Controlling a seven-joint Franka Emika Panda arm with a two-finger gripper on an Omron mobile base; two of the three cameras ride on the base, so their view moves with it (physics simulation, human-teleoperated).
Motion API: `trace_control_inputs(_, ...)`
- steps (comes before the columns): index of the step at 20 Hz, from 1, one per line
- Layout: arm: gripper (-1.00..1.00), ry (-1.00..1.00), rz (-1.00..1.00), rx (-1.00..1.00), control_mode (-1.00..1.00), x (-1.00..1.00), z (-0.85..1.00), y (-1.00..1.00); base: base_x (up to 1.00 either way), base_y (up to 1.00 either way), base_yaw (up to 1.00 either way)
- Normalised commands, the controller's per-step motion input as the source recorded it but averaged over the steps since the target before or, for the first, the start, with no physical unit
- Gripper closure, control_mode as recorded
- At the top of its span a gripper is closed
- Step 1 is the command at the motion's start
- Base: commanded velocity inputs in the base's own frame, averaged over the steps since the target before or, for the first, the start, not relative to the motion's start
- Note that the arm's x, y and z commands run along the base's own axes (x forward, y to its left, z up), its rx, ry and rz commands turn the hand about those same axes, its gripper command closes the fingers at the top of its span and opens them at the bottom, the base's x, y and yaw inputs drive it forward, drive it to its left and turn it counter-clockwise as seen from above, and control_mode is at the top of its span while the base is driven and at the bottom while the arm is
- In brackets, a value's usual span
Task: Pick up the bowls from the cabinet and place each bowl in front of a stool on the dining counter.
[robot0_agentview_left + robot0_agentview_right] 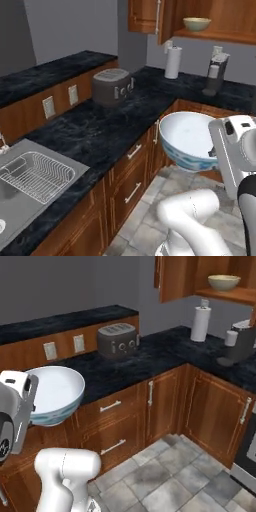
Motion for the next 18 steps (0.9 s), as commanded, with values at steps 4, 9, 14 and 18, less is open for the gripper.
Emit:
trace_control_inputs(4,1.0,0.0,0.0,0.0,1.0,0.0,0.0,0.0,-1.0,0.37,0.62)
trace_control_inputs(9,1.0,0.0,0.0,0.0,1.0,0.0,0.0,0.0,-1.0,0.9,0.54)
trace_control_inputs(14,1.0,0.0,0.0,0.0,1.0,0.0,0.0,0.0,-1.0,1.0,0.5)
trace_control_inputs(18,1.0,0.0,0.0,0.0,1.0,0.0,0.0,0.0,-0.9,1.0,0.46)
